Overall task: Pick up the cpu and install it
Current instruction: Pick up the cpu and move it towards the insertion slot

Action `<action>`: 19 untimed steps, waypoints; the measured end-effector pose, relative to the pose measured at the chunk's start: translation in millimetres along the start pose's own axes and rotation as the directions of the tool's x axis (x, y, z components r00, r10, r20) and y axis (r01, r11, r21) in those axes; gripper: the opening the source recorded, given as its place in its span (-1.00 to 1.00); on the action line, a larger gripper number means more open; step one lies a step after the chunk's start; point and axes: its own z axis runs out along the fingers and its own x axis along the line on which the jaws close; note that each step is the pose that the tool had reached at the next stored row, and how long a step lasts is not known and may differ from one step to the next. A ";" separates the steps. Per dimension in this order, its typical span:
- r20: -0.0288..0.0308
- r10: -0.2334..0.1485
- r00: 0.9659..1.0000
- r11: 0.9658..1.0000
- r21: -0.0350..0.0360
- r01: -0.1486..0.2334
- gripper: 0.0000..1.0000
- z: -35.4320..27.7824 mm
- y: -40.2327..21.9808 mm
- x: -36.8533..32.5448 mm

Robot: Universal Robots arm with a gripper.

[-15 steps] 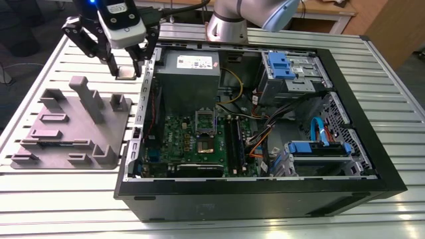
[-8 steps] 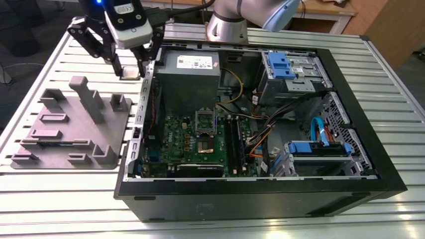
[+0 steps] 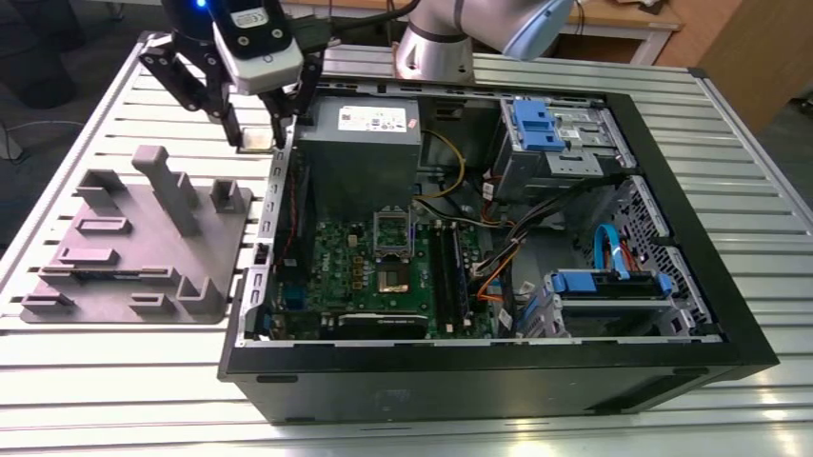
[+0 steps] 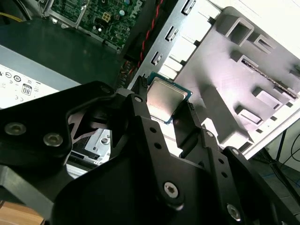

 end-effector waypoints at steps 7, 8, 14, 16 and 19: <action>0.000 0.000 1.000 1.000 0.000 0.000 -0.07 0.2 0.0 -6.0; 0.000 0.000 1.000 1.000 0.000 0.000 -0.07 0.2 0.0 -7.1; 0.000 0.000 1.000 1.000 0.000 0.000 -0.07 0.4 0.0 -13.0; 0.000 0.000 1.000 1.000 0.000 0.000 -0.07 0.4 0.0 -14.9; 0.000 0.000 1.000 1.000 0.000 0.000 -0.07 0.5 0.0 -17.5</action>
